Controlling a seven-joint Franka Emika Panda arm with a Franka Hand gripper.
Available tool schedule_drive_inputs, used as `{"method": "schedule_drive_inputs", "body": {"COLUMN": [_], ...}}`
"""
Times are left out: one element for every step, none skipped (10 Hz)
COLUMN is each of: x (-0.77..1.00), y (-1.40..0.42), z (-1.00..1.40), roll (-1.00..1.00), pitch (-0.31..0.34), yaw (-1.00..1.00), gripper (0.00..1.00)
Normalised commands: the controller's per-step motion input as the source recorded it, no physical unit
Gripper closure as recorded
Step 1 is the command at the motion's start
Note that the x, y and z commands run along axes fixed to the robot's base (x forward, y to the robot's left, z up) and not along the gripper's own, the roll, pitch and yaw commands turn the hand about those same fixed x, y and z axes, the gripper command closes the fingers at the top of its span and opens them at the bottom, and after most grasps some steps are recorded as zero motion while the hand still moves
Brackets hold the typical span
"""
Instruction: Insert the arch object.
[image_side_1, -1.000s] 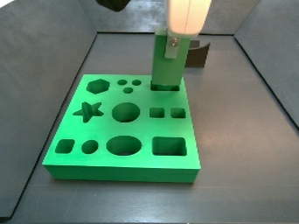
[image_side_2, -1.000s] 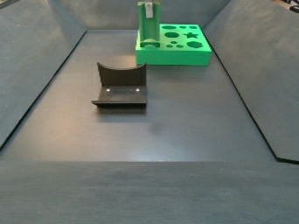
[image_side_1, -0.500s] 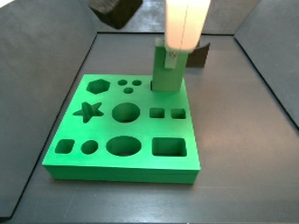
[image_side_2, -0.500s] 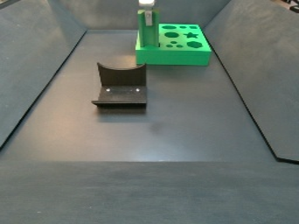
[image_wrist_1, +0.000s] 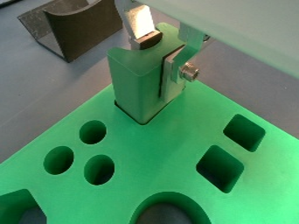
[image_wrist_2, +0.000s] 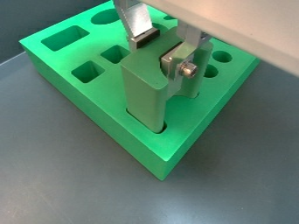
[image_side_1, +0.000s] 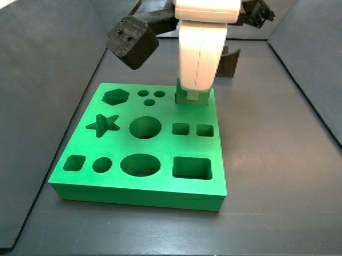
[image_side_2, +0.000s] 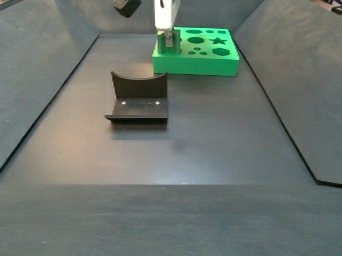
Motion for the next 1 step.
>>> {"method": "schedule_drive_inputs", "body": {"x": [0.00], "y": [0.05], "z": [0.00], "roll": [-0.03], "pitch": [0.000], "yaw": [-0.01], "gripper": [1.00]}}
